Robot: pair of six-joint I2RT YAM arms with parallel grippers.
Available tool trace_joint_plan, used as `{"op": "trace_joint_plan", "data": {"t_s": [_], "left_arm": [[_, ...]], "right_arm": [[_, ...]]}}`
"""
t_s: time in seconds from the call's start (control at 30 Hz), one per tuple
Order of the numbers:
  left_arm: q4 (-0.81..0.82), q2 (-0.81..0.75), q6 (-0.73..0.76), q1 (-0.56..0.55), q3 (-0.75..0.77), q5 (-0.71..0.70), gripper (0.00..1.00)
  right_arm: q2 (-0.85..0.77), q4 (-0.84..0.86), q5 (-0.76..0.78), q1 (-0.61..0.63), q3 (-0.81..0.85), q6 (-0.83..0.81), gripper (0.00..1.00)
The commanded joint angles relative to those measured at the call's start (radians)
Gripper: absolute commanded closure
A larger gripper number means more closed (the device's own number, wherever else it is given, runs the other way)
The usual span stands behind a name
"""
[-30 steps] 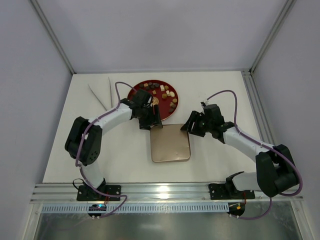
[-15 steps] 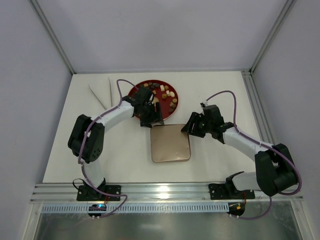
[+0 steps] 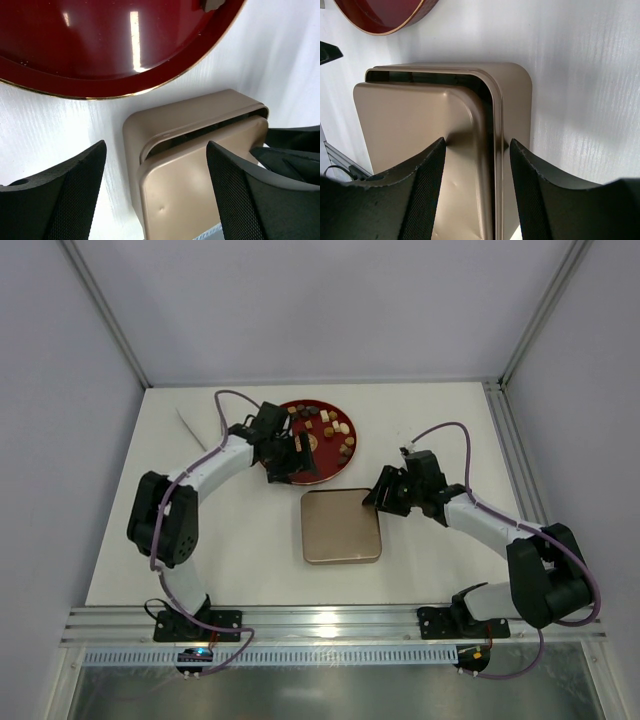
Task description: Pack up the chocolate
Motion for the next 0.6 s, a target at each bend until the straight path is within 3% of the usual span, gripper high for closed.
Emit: {"op": "trace_joint_plan", "data": {"t_s": [0.0,0.33,0.57], "left_arm": [[-0.004,-0.093,0.030,-0.002,0.001,0.031,0.20],[-0.004,-0.317,0.020,-0.014,-0.270,0.080,0.22],[0.018,-0.447,-0.063,-0.102,-0.431,0.056,0.18]], "right_arm": [[0.003,0.036,0.014,0.006,0.000,-0.004,0.44],[0.000,0.038,0.010,0.006,0.002,0.002,0.44],[0.003,0.042,0.008,0.006,0.005,0.002,0.44]]}}
